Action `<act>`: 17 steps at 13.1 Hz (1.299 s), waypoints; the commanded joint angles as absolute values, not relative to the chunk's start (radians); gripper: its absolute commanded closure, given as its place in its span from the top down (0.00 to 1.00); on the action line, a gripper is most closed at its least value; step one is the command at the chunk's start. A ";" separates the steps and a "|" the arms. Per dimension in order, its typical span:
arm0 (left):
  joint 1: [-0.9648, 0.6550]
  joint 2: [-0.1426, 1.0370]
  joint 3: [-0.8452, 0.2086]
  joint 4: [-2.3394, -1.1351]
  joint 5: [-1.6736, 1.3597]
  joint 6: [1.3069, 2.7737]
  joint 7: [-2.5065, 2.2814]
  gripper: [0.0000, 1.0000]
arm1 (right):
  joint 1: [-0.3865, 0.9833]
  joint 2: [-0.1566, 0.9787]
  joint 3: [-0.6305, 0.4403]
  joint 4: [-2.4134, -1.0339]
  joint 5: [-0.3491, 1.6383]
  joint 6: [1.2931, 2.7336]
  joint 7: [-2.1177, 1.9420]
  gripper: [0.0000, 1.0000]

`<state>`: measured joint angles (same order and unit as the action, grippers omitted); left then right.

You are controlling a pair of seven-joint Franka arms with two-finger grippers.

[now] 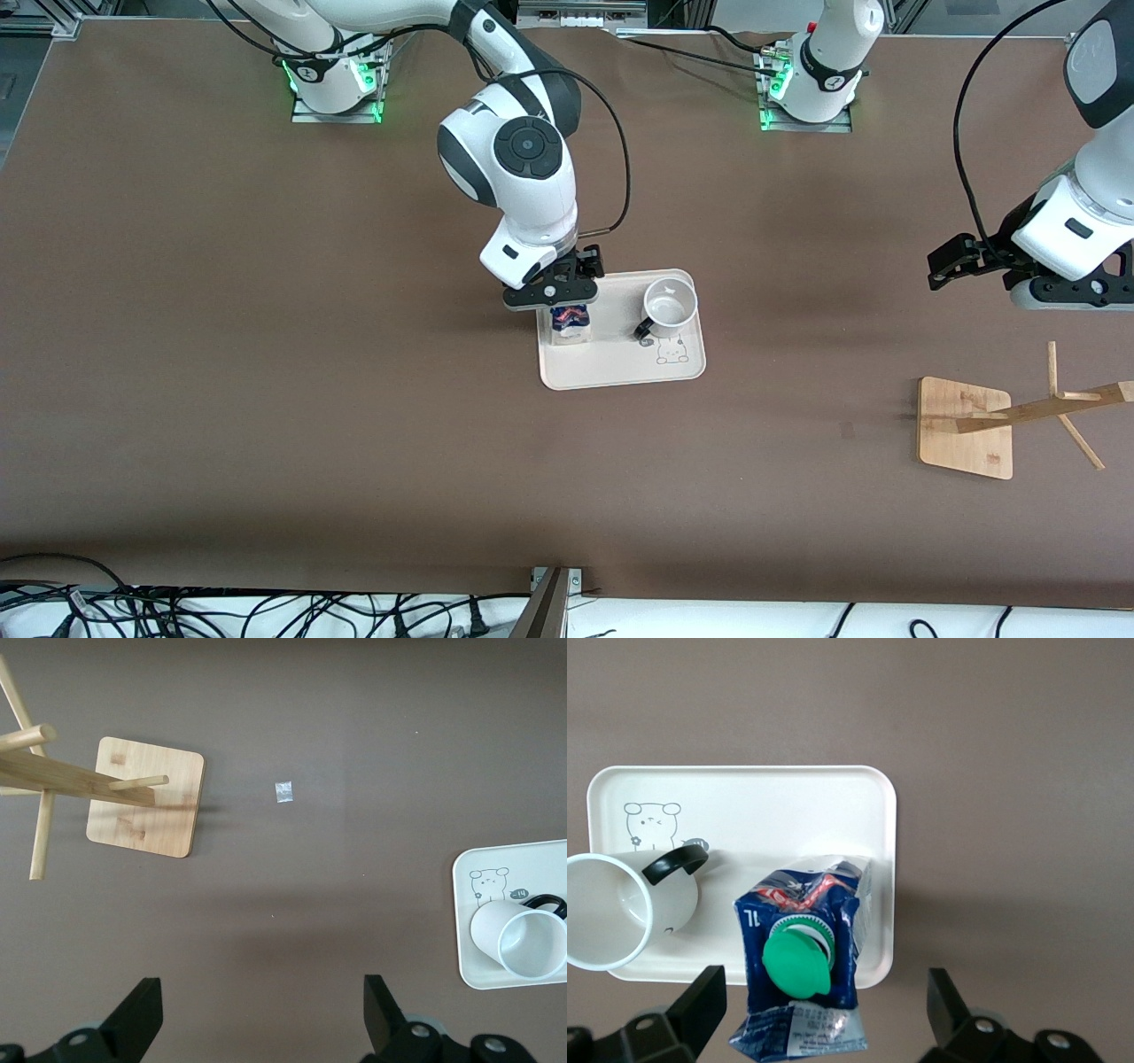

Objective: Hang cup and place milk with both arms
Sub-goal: 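Lower the right gripper and close it on the milk carton, then lift the carton with the right gripper while the left gripper reaches the mug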

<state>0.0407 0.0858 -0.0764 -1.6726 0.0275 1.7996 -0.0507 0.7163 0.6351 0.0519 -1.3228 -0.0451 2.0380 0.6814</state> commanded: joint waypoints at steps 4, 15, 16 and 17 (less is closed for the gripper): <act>0.031 0.107 -0.081 -1.641 0.020 1.789 -0.060 1.00 | 0.750 0.684 0.043 -1.296 -0.069 2.080 0.744 1.00; 0.018 0.238 -0.095 -1.644 0.018 1.660 -0.132 1.00 | 0.747 0.683 0.043 -1.296 -0.095 2.071 0.719 0.30; 0.003 0.250 -0.107 -1.646 0.018 1.660 -0.130 1.00 | 0.747 0.675 0.041 -1.295 -0.092 2.059 0.718 0.30; -0.018 0.262 -0.116 -1.647 0.017 1.660 -0.130 1.00 | 0.744 0.652 0.041 -1.295 -0.091 2.033 0.716 0.30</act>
<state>0.0178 0.2369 -0.1001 -1.6715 0.0268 1.6884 -0.1322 0.7437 0.6850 0.0451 -1.3069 -0.0825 2.0823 0.7196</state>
